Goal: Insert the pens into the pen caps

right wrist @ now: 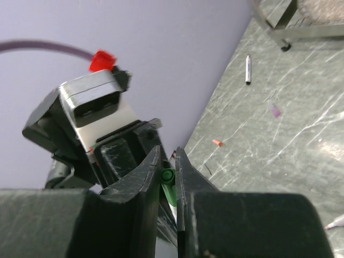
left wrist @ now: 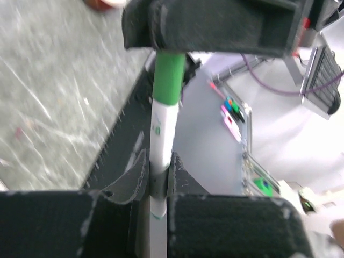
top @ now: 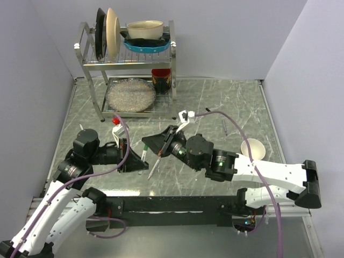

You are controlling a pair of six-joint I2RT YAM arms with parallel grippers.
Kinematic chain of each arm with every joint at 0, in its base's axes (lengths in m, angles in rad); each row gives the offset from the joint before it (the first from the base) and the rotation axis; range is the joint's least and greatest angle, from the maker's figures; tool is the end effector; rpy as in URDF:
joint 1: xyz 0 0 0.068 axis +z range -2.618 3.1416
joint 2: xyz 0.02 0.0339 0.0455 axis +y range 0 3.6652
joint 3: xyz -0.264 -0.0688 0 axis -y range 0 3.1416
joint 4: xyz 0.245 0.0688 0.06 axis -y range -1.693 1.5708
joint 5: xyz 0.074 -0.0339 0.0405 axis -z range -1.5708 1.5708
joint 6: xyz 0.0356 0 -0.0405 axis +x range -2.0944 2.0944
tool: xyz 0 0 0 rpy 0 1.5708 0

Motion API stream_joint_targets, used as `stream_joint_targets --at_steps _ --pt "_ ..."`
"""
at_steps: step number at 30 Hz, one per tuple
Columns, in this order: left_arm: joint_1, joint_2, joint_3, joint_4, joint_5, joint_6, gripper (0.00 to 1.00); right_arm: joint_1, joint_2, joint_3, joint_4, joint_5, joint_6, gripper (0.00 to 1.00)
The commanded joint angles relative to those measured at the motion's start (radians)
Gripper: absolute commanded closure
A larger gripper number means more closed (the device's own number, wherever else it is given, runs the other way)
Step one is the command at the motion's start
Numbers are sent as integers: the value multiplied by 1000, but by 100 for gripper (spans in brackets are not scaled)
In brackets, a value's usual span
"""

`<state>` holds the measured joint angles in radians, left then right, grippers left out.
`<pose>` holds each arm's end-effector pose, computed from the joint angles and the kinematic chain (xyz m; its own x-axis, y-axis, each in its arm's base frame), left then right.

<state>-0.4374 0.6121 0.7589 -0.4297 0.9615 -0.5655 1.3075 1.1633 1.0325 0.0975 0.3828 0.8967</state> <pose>0.1037 -0.0807 0.3340 -0.7256 0.0008 -0.6881 0.6715 0.2194 -0.7078 0.0839 0.2602 0.3799 -0.6293 0.4502 -0.6336 -0.4916 0.4008 0.7731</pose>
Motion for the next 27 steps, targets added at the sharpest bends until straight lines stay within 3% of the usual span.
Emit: stream_joint_targets --at_steps 1,7,12,13,16,21,27 --pt "101 -3 39 341 -307 -73 99 -31 -43 61 -328 -318 -27 78" --pt "101 -15 28 227 -335 -39 99 -140 -74 185 -373 -242 -81 43" --pt "101 35 40 109 -414 -14 99 -165 -171 123 -406 -187 -76 29" --pt "101 63 39 100 -426 -14 99 -165 -189 110 -427 -152 -73 22" --pt "94 130 -18 143 -428 -86 99 -166 -267 45 -476 -69 -55 14" --pt "-47 245 -108 227 -614 -200 99 -168 -358 -28 -584 51 2 11" --pt "-225 475 -106 379 -702 -298 99 -171 -407 -43 -711 139 31 11"
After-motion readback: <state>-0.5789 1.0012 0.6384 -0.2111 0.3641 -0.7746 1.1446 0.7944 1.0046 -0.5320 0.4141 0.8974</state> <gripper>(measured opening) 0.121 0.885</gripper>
